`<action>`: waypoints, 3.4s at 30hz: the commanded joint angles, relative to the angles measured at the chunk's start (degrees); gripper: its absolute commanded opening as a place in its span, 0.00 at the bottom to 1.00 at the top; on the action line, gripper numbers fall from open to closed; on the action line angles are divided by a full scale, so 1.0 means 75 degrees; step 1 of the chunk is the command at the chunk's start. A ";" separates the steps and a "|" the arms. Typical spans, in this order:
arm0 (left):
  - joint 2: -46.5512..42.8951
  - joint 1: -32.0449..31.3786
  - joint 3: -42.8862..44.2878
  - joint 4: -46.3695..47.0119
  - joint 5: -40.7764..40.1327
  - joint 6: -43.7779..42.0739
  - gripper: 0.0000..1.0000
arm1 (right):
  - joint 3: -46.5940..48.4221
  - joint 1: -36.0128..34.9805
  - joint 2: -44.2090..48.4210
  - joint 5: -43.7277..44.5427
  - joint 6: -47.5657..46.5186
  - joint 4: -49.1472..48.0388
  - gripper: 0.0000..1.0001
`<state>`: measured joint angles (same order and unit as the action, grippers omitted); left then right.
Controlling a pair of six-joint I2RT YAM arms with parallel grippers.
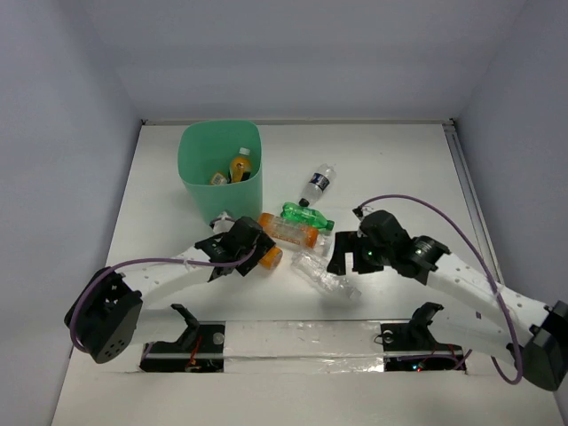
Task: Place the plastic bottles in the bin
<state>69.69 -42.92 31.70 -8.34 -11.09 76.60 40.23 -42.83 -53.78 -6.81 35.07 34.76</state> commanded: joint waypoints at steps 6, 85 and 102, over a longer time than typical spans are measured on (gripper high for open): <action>-0.0794 -0.0534 -0.0278 -0.0668 -0.0419 0.0217 0.58 | 0.0272 -0.0008 -0.2013 -0.0193 -0.0562 -0.1271 0.95; -0.0974 -0.0487 0.6356 -0.2511 -0.0794 -0.6147 0.35 | 0.8658 0.0481 -0.5197 0.1447 0.0843 -0.3029 0.02; 0.5481 -0.0982 1.0488 -0.2578 -0.0829 -0.7165 0.62 | 0.0017 0.1597 0.2644 0.2585 0.1546 -0.0326 0.00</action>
<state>106.50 -50.89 102.94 -25.58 -15.68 26.22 43.88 -31.09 -39.70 9.65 44.03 25.76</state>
